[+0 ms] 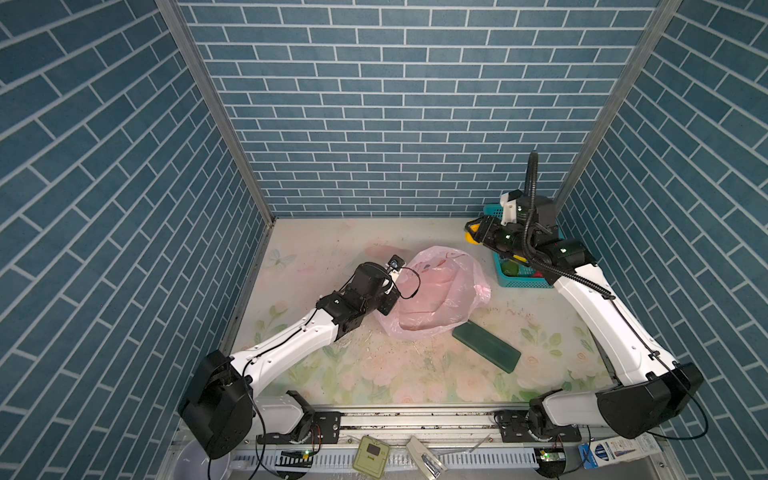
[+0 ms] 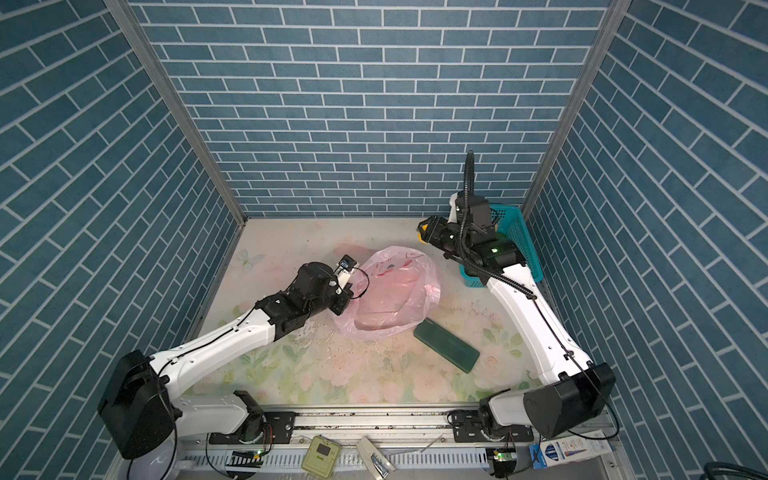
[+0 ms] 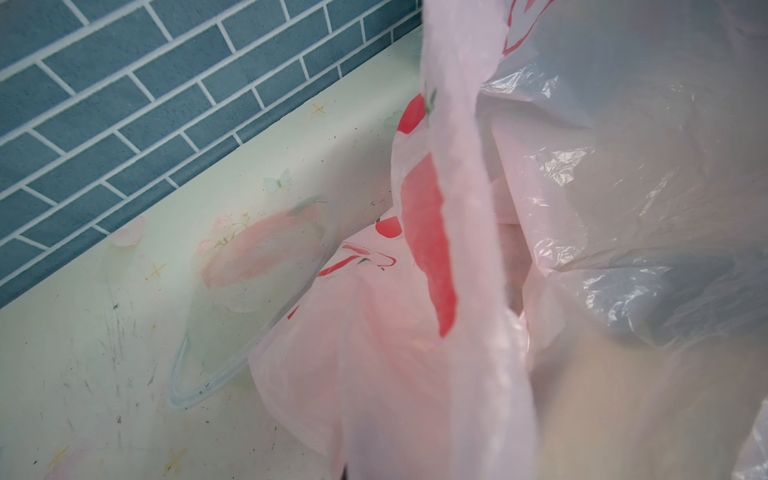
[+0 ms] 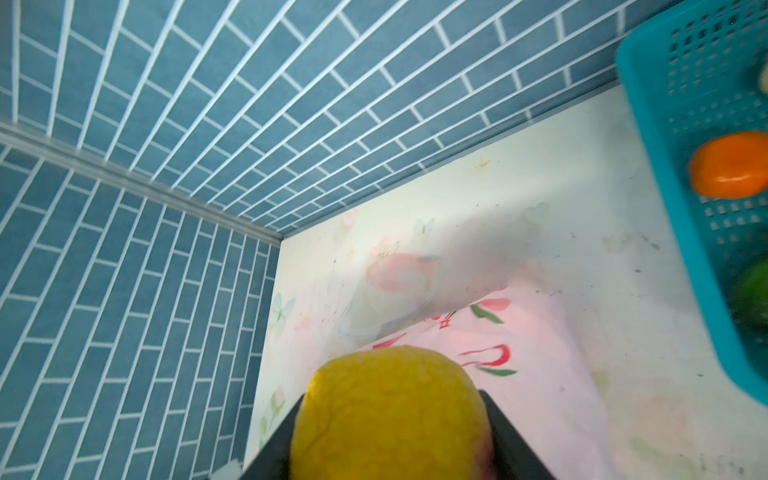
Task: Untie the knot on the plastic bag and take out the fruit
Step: 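Lift the yellow peach out of the bag toward the teal basket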
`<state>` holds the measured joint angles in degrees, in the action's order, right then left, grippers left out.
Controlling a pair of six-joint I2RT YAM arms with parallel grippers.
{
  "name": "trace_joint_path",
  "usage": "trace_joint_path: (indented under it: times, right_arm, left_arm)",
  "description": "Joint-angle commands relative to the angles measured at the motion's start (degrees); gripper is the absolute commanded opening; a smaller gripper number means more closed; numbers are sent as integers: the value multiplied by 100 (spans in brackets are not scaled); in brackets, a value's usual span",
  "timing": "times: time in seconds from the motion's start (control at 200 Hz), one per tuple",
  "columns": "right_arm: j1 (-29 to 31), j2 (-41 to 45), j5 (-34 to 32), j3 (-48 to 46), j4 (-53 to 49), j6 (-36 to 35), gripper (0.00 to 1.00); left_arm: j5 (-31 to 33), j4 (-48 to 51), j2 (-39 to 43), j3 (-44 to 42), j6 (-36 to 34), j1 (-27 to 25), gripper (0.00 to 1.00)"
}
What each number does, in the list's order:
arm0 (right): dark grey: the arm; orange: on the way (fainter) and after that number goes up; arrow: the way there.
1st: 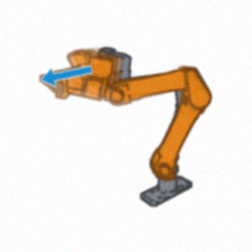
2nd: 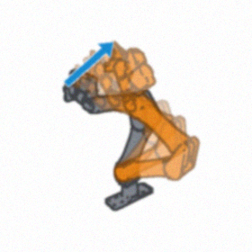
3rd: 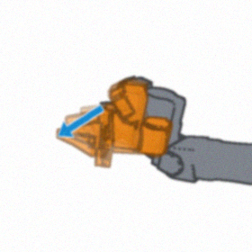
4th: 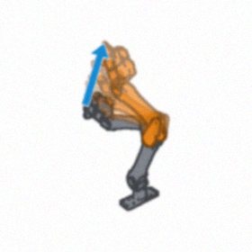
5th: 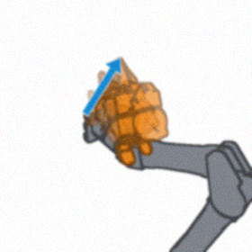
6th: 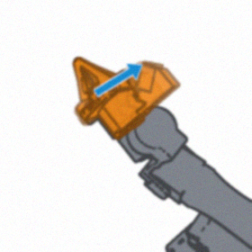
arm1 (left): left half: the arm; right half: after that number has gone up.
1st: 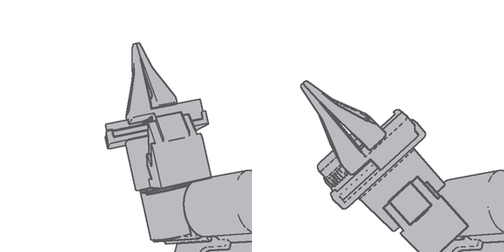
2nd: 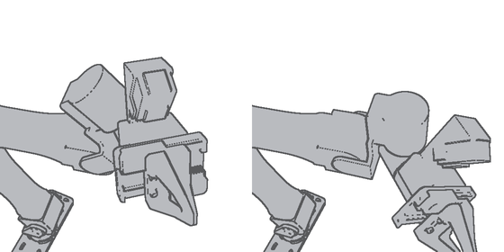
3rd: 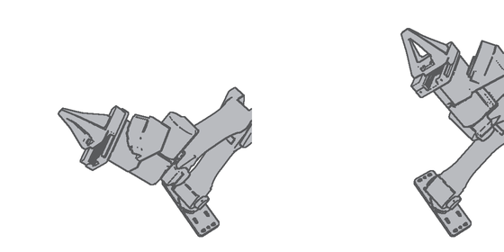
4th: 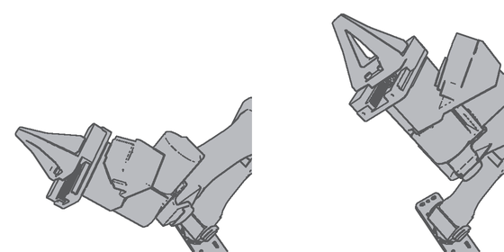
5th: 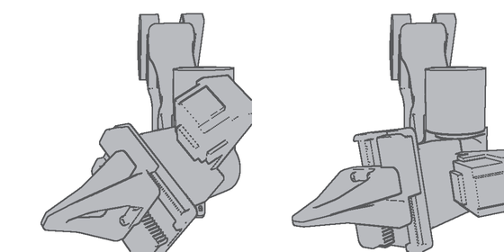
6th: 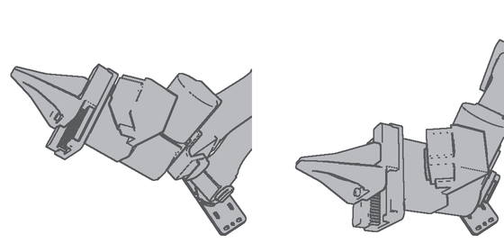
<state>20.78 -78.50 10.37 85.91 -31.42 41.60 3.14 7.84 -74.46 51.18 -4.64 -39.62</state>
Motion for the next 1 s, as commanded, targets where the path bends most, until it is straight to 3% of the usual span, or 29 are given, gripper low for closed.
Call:
trace_joint_path:
  times: [0.0,0.395,0.685,0.995]
  right_arm:
    - [-566,-96,323,-33,250,-266,55]
    - [-2226,-1358,475,-392,1382,-620,55]
    - [-2567,-2943,401,469,1744,-772,54]
    - [-2635,-4595,426,2085,1434,-882,55]
  left_arm:
    - [-137,-104,89,-29,68,24,0]
    - [-104,-90,54,24,76,13,0]
    - [-59,-46,47,24,129,-9,0]
    - [79,-14,-68,129,226,-99,0]
